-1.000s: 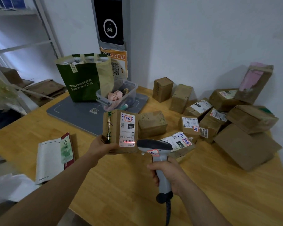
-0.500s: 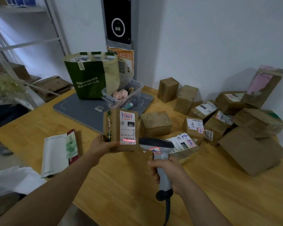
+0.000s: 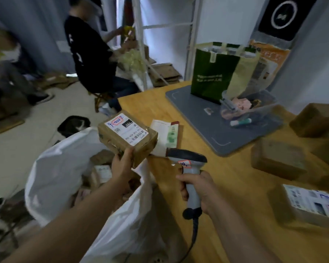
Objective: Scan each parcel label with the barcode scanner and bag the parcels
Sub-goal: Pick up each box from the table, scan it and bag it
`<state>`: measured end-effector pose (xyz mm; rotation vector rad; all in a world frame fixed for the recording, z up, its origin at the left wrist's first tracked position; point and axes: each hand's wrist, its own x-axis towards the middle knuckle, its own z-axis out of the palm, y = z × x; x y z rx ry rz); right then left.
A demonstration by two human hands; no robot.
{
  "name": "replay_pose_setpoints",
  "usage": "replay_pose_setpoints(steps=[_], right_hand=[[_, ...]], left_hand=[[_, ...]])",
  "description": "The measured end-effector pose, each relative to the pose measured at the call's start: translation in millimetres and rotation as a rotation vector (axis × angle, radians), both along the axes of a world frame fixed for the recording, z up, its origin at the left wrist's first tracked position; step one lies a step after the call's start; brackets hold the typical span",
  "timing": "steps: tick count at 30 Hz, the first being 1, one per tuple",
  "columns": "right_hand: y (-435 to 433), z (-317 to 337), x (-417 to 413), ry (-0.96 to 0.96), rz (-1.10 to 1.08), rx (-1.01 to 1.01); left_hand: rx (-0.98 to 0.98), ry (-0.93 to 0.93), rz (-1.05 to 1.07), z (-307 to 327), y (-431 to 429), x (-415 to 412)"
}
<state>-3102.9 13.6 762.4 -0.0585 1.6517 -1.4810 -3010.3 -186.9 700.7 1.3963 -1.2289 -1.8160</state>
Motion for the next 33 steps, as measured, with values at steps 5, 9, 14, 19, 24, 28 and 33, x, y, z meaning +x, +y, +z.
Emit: replay_pose_setpoints(steps=[5,9,14,19,24,28,33], right_hand=[[-40.1,-13.6,29.6,-0.043,0.15,0.064],[-51.8,-22.8,38.8,-0.055,0.192,0.123],[-51.5,-29.4,38.6,-0.041,0.191,0.17],[-41.6,-29.5,31.5,-0.042,0.124,0.161],[-25.9,-29.1,19.5,-0.068,0.033,0.135],[-5.1,-29.1,6.4,-0.091,-0.072,0.101],[40.9,-24.6,-15.1,-0.091,-0.293,0.024]], left_hand=[[0.188,-0.073,0.225,-35.9,-37.0,73.8],[0.207,-0.245,0.248,-172.5,-103.3,137.1],[0.215,-0.449,0.128,-156.6,-84.3,137.0],[-0.131,-0.777,-0.305,-81.8,-56.0,96.6],[-0.309,-0.992,-0.514,-79.5,-54.8,58.4],[-0.421,-0.884,-0.614,-70.1,-26.3,13.4],[-0.746,-0.656,-0.775,-33.3,53.6,-68.3]])
